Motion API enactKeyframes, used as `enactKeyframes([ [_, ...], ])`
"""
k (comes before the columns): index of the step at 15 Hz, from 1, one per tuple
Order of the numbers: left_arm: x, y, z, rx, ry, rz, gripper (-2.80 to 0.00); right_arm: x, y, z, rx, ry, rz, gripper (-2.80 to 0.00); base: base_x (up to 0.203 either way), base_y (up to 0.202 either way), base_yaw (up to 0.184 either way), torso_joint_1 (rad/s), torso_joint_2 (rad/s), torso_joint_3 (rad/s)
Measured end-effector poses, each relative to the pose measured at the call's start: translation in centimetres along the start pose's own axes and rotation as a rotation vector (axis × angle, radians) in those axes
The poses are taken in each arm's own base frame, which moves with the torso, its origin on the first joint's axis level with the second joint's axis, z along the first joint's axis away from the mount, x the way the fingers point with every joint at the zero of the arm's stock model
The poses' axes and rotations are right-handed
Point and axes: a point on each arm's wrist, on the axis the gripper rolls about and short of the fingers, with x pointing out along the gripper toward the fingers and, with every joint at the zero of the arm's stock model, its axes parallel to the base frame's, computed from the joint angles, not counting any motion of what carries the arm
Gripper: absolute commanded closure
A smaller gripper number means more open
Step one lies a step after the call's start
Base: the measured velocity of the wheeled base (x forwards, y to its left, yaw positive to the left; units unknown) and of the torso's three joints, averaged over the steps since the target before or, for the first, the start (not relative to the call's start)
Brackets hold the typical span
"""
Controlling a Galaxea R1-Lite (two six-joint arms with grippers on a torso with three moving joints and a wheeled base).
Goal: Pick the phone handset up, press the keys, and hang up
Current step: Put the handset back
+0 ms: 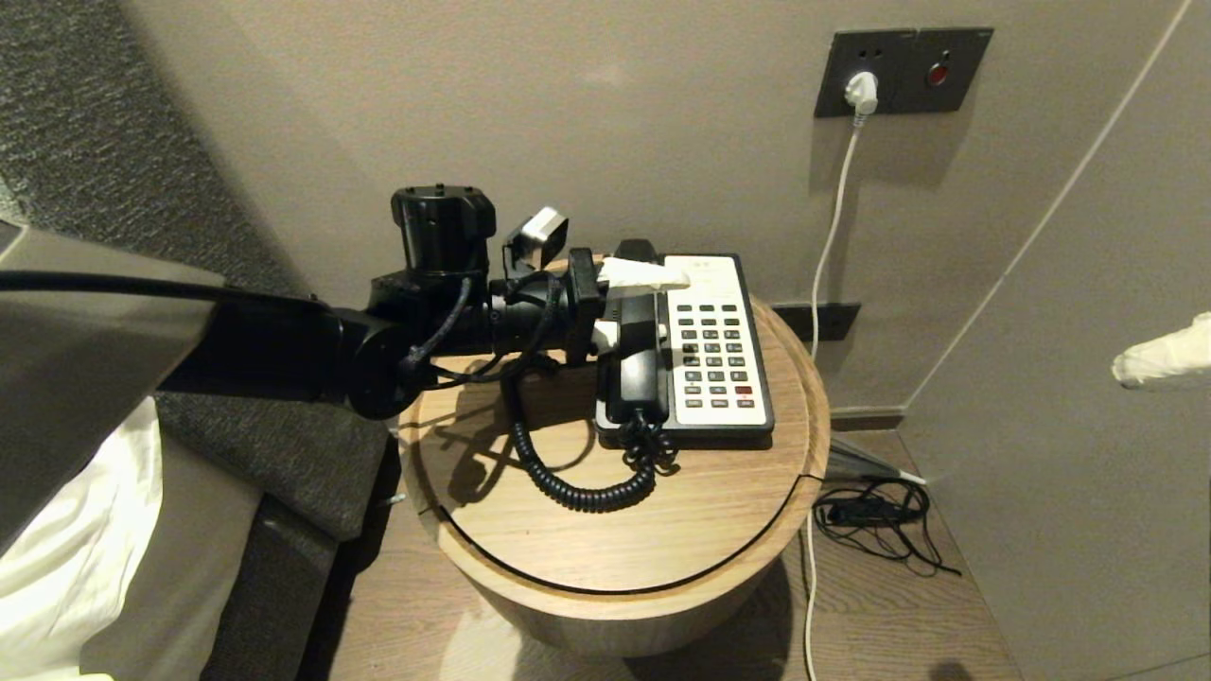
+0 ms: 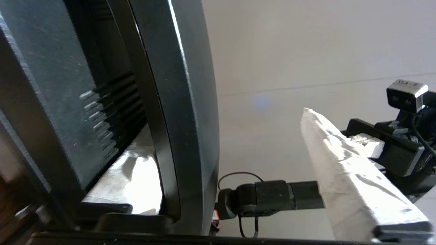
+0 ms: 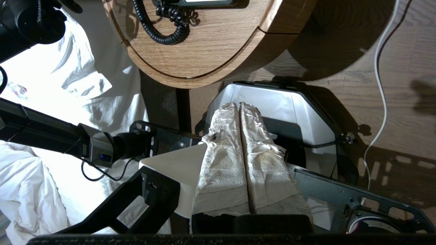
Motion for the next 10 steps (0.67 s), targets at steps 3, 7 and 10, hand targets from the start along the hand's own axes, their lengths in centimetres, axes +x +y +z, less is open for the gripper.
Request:
enactKeyframes([
  [3,-0.4,-0.4,0.0,0.048,-0.033,0.022,-2.80,-0.1,0.0,-0.1,0.000,-0.002,0.001,0.00,0.000,0.000,0.000,0.000,0.00,0.000],
  [7,-0.9,-0.7,0.0,0.100,-0.049,0.039,-2.80,-0.3,0.0,-0.1,-0.001,-0.005,0.003,0.00,0.000,0.000,0.000,0.000,0.00,0.000],
  [10,-1.3,-0.9,-0.4,0.126,-0.049,0.047,-2.80,-0.3,0.0,-0.3,-0.001,-0.003,0.001,0.00,0.000,0.000,0.000,0.000,0.00,0.000],
])
